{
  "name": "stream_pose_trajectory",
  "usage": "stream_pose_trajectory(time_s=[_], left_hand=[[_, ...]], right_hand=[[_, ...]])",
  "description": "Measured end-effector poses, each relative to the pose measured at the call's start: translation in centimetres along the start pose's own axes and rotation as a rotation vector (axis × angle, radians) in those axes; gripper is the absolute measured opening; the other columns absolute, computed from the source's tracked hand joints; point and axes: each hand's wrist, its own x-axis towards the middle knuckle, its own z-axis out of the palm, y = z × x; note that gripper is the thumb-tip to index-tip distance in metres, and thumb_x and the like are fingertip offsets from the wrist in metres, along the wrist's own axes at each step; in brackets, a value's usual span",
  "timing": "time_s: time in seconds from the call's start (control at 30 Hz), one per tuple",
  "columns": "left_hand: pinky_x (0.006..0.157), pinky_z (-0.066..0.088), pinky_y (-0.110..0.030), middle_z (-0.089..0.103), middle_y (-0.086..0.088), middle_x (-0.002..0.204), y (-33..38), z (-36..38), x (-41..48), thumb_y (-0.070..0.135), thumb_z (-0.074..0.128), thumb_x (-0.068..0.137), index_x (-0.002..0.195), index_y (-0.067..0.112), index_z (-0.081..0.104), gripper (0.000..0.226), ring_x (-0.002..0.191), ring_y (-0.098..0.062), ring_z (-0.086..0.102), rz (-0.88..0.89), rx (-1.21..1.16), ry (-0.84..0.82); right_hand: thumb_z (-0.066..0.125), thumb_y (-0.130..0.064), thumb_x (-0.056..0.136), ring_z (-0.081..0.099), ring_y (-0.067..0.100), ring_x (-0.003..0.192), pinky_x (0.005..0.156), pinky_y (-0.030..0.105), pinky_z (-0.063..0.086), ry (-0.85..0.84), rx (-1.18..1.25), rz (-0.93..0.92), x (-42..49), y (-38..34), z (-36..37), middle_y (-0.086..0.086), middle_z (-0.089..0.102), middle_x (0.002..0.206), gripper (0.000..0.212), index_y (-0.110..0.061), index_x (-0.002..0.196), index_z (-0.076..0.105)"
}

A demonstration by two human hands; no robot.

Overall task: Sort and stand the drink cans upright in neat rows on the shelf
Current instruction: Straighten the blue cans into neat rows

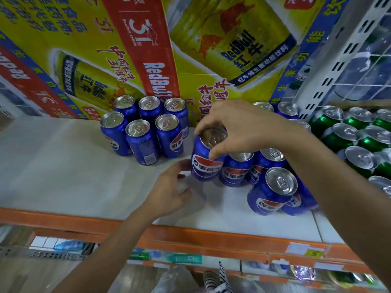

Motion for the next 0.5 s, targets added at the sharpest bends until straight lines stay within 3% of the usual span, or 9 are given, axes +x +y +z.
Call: stream_pose_trajectory(time_s=[0.1,0.2,0.37,0.5], left_hand=[[0.079,0.049,-0.015,0.053,0.026,0.115,0.7,0.1,-0.9,0.038,0.066,0.065,0.119,0.045,0.041,0.06,0.099,0.004,0.058,0.034,-0.011,-0.08],[0.072,0.044,-0.007,0.054,0.026,0.103,1.9,1.5,-1.0,0.053,0.077,0.062,0.114,0.043,0.044,0.062,0.09,0.005,0.058,0.087,0.023,-0.122],[0.071,0.049,-0.014,0.065,0.007,0.099,2.1,3.9,-0.4,0.045,0.085,0.062,0.114,0.017,0.059,0.065,0.081,-0.005,0.062,0.085,0.006,-0.154],[0.075,0.049,-0.011,0.061,0.02,0.094,2.7,4.6,-0.4,0.037,0.087,0.063,0.105,0.036,0.048,0.057,0.085,-0.001,0.063,0.033,-0.052,-0.184]], right_hand=[[0.075,-0.046,0.073,0.039,0.005,0.093,0.076,0.022,0.032,-0.129,-0.007,-0.049,-2.2,-0.1,1.2,-0.01,0.049,0.105,0.053,-0.037,0.123,0.058],[0.073,-0.045,0.075,0.041,0.007,0.102,0.08,0.023,0.033,-0.211,-0.057,-0.089,-3.3,0.1,2.1,-0.009,0.048,0.11,0.054,-0.037,0.125,0.055],[0.073,-0.037,0.075,0.042,0.01,0.104,0.075,0.023,0.033,-0.244,-0.146,-0.092,-4.3,0.6,3.9,-0.008,0.046,0.105,0.052,-0.036,0.123,0.055],[0.072,-0.038,0.075,0.034,0.007,0.095,0.076,0.024,0.036,-0.22,-0.164,-0.062,-5.4,1.4,4.4,-0.01,0.038,0.097,0.051,-0.036,0.122,0.053]])
